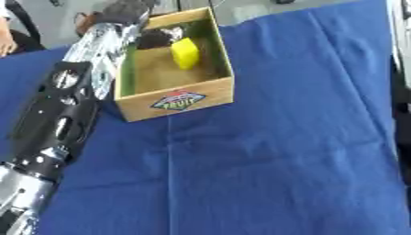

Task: Pick up objects on the table and place them in the box.

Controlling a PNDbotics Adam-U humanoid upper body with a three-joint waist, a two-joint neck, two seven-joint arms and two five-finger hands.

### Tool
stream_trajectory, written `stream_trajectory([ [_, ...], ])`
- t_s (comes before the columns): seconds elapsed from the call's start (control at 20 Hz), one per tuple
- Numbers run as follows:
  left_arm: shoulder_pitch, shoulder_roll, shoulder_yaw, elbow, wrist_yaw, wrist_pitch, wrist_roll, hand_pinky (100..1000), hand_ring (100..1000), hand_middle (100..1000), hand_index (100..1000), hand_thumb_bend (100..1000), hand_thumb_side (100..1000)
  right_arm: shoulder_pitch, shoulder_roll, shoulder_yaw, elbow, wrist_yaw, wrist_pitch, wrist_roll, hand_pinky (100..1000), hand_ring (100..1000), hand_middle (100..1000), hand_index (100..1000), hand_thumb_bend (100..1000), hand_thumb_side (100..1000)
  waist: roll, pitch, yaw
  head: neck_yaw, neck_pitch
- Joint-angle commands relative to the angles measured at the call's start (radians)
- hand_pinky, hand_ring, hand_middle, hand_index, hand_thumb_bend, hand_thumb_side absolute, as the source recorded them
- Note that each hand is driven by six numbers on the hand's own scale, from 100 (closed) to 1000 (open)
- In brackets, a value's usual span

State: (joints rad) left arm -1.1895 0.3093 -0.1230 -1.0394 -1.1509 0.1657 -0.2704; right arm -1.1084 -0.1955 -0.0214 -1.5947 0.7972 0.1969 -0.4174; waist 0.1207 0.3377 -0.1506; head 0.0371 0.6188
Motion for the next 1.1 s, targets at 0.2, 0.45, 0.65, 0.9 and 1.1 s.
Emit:
stream_trajectory([
  [0.2, 0.042, 0.053, 0.053, -0.178, 0.102, -0.05, 0.103, 431, 743, 743, 969, 216, 1000, -0.027, 0.012, -0.014, 0.019, 0.034, 0.01, -0.013, 778, 819, 666, 749, 240, 682, -0.03, -0.053, 0.024, -0.044, 0.038],
  [0.45, 0.17, 0.039, 0.077, -0.313, 0.185, -0.12, 0.186, 399, 711, 714, 946, 140, 1000, -0.051, 0.003, -0.014, 0.061, 0.047, 0.014, -0.011, 777, 820, 667, 751, 255, 702, -0.047, -0.066, 0.045, -0.075, 0.044],
  [0.65, 0.277, 0.007, 0.066, -0.42, 0.251, -0.096, 0.246, 387, 700, 703, 936, 121, 1000, -0.074, -0.021, -0.014, 0.108, 0.026, 0.022, -0.002, 779, 823, 667, 753, 274, 711, -0.051, -0.069, 0.061, -0.089, 0.04],
  [0.9, 0.407, -0.02, 0.055, -0.55, 0.331, -0.027, 0.227, 373, 686, 687, 925, 100, 1000, -0.103, -0.045, -0.009, 0.164, -0.007, 0.032, 0.018, 782, 825, 667, 755, 309, 738, -0.056, -0.07, 0.073, -0.1, 0.029],
  [1.1, 0.512, -0.046, 0.047, -0.648, 0.396, 0.036, 0.166, 364, 677, 678, 921, 100, 1000, -0.135, -0.07, -0.002, 0.236, -0.03, 0.032, 0.029, 783, 825, 667, 756, 330, 768, -0.061, -0.074, 0.075, -0.101, 0.022],
])
